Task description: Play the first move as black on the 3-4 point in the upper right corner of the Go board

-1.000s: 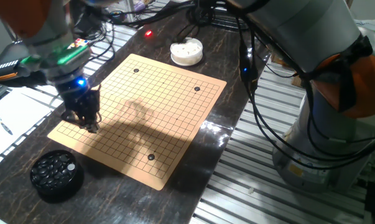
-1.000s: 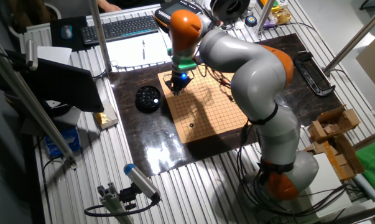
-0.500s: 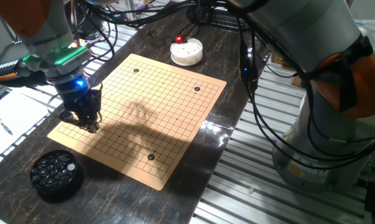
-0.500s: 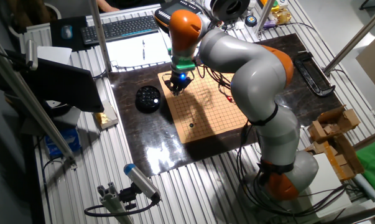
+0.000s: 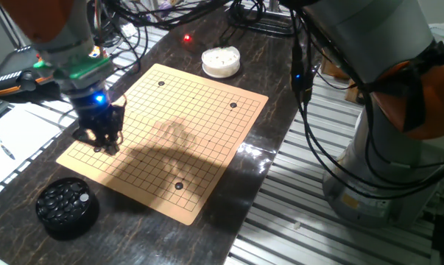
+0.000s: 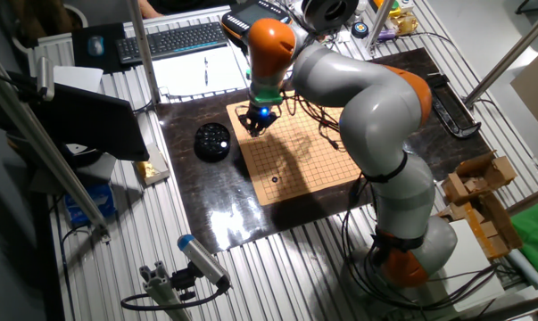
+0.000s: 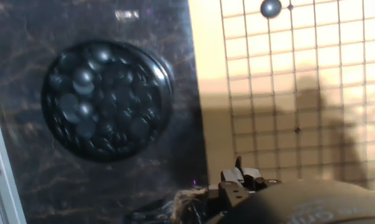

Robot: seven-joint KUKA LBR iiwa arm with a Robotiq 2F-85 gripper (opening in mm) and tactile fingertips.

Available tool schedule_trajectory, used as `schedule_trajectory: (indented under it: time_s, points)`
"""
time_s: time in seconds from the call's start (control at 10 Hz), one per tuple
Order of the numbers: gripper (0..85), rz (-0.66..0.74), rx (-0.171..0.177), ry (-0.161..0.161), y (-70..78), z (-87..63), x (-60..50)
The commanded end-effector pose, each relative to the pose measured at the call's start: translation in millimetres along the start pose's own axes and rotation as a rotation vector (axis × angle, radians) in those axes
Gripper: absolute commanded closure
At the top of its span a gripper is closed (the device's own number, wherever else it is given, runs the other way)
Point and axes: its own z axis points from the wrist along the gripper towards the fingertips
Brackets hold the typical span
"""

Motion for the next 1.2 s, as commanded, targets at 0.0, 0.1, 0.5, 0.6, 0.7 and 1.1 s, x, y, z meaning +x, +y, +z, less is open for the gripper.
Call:
schedule_trajectory:
  time_s: [0.0,0.1,0.5,0.6,0.7,1.1]
  points:
    - [84.3,-0.009,0.001,0.007,-18.8,-3.8,5.0]
    - [84.3,-0.018,0.007,0.019,-33.1,-6.0,12.5]
    - [84.3,-0.138,0.066,0.015,-86.4,12.9,26.7]
    - [84.3,-0.149,0.067,0.009,-93.4,16.9,28.8]
    - [84.3,-0.157,0.065,0.009,-97.2,18.9,29.9]
    - [84.3,-0.156,0.050,0.005,-86.6,21.3,31.7]
